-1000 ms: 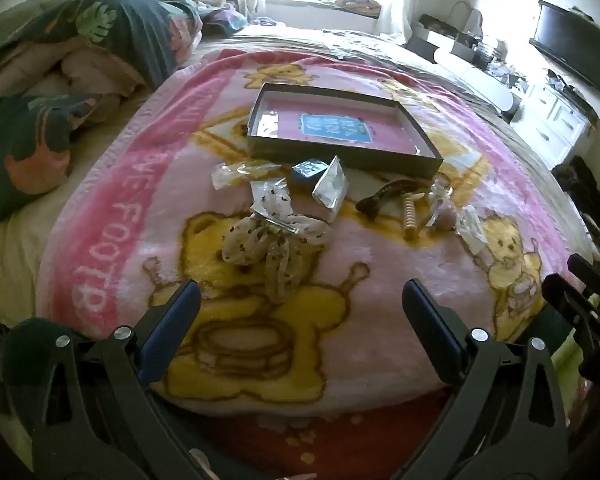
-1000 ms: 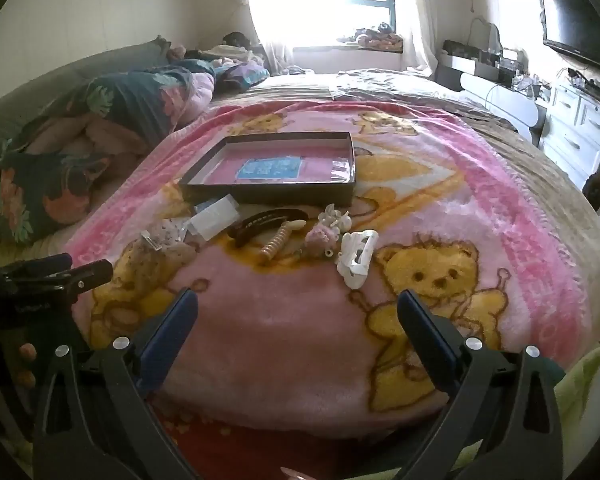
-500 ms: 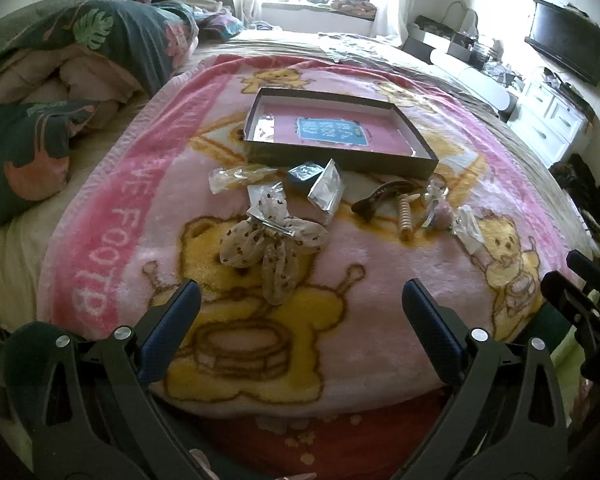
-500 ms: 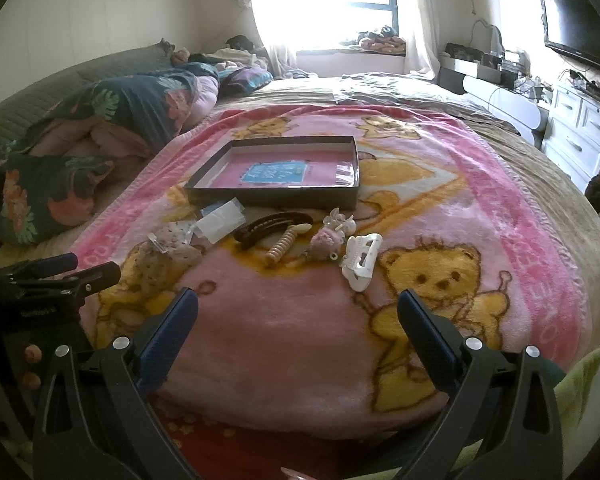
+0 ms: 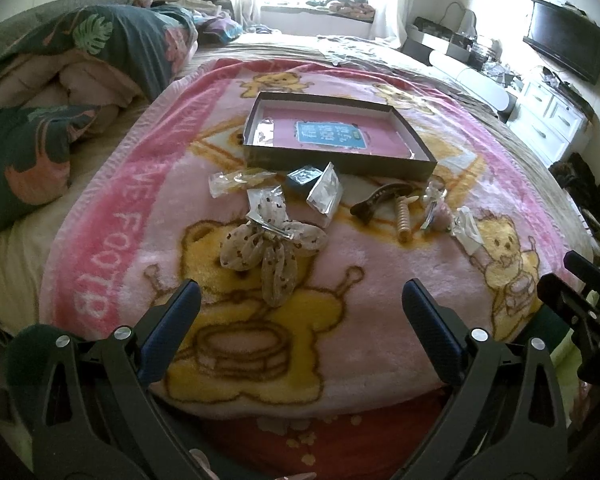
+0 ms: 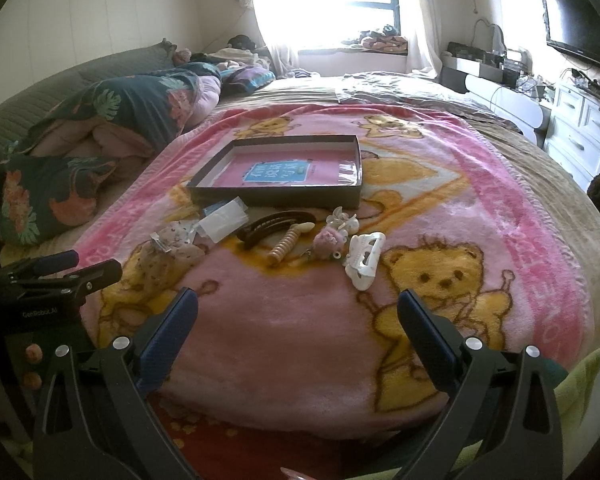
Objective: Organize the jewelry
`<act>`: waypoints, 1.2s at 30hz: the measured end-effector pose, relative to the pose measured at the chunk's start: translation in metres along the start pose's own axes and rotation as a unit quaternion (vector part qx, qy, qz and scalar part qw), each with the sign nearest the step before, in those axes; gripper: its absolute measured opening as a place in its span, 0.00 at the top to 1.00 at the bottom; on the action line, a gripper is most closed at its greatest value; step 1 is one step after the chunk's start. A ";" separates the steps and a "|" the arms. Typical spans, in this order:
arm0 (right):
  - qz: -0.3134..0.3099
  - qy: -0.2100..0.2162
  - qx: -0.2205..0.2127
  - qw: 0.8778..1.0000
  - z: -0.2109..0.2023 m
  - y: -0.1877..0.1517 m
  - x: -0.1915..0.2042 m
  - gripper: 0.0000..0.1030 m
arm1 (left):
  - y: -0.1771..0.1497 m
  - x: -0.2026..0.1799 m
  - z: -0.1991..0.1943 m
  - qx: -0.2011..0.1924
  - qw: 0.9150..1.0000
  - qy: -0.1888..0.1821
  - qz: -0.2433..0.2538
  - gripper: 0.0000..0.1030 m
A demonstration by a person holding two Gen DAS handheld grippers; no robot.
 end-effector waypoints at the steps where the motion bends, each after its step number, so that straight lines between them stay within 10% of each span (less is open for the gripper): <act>1: 0.000 0.000 0.000 1.000 0.000 0.000 0.001 0.04 | -0.001 0.000 0.000 0.000 1.000 0.000 0.000 0.08; 36: -0.019 0.023 0.003 1.000 0.006 0.006 0.021 0.04 | 0.014 0.011 -0.002 -0.003 1.000 0.007 -0.022 0.08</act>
Point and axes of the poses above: each gripper's, at about its wrist camera, not at the fingertips, and z roughly the way its jaws point, x to its left, y to its top, the point moved 8 cm from there along z, roughly the way its jaws point, and after that the axes turned 4 degrees about y, right-handed, at the moved point
